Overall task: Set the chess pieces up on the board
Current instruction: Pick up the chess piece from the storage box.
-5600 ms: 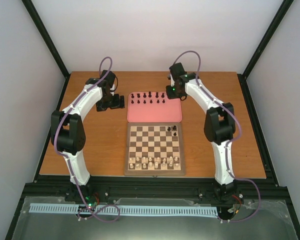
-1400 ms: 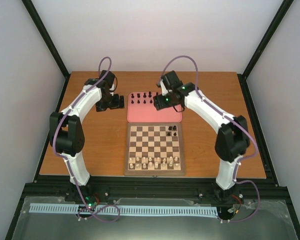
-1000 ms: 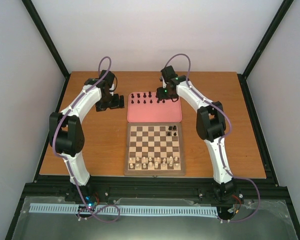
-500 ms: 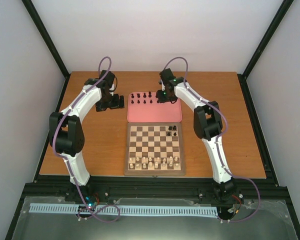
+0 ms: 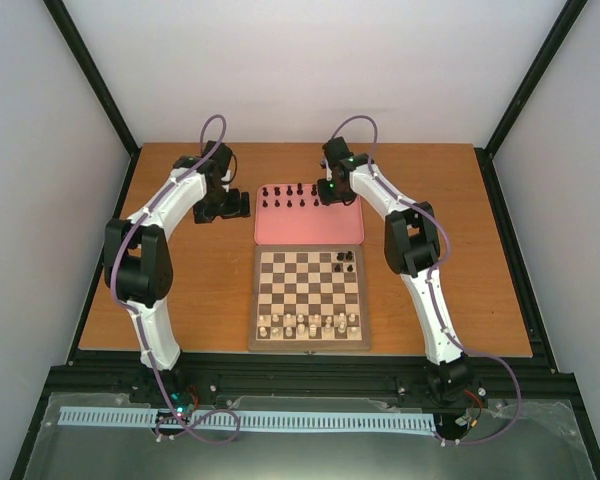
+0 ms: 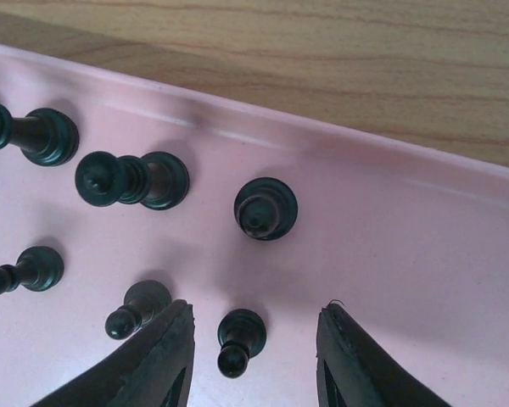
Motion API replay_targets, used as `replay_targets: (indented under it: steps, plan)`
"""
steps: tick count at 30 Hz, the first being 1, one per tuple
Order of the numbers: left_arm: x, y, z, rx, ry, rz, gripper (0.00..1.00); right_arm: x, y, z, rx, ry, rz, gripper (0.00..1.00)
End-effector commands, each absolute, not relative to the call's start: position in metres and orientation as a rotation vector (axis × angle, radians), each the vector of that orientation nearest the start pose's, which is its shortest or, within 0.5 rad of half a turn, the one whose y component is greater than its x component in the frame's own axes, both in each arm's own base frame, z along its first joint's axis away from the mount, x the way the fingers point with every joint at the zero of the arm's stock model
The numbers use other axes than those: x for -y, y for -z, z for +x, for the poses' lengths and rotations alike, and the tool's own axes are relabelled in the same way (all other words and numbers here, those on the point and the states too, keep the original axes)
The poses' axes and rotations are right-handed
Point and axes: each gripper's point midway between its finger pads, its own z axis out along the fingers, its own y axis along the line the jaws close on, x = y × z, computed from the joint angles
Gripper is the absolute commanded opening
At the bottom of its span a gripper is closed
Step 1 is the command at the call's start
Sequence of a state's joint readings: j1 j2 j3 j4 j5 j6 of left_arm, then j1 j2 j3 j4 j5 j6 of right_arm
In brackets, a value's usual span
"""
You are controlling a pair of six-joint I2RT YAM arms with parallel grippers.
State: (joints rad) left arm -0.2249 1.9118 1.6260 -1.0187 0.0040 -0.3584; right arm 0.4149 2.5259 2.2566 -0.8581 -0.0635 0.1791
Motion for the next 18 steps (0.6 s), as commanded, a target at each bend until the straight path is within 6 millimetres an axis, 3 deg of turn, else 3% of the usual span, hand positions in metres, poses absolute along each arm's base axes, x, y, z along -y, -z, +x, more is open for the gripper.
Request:
replay_targets:
  steps: [1, 10, 18]
  plan:
    - [0.097, -0.119, 0.422, -2.867, 0.114, -0.172, 1.0, -0.25, -0.031, 0.54, -2.717, -0.289, -0.342, 0.41]
    - [0.098, -0.117, 0.423, -2.873, 0.116, -0.172, 1.0, -0.251, -0.02, 0.539, -2.733, -0.297, -0.359, 0.38]
    - [0.098, -0.115, 0.422, -2.879, 0.12, -0.175, 1.0, -0.249, -0.012, 0.532, -2.772, -0.291, -0.348, 0.19]
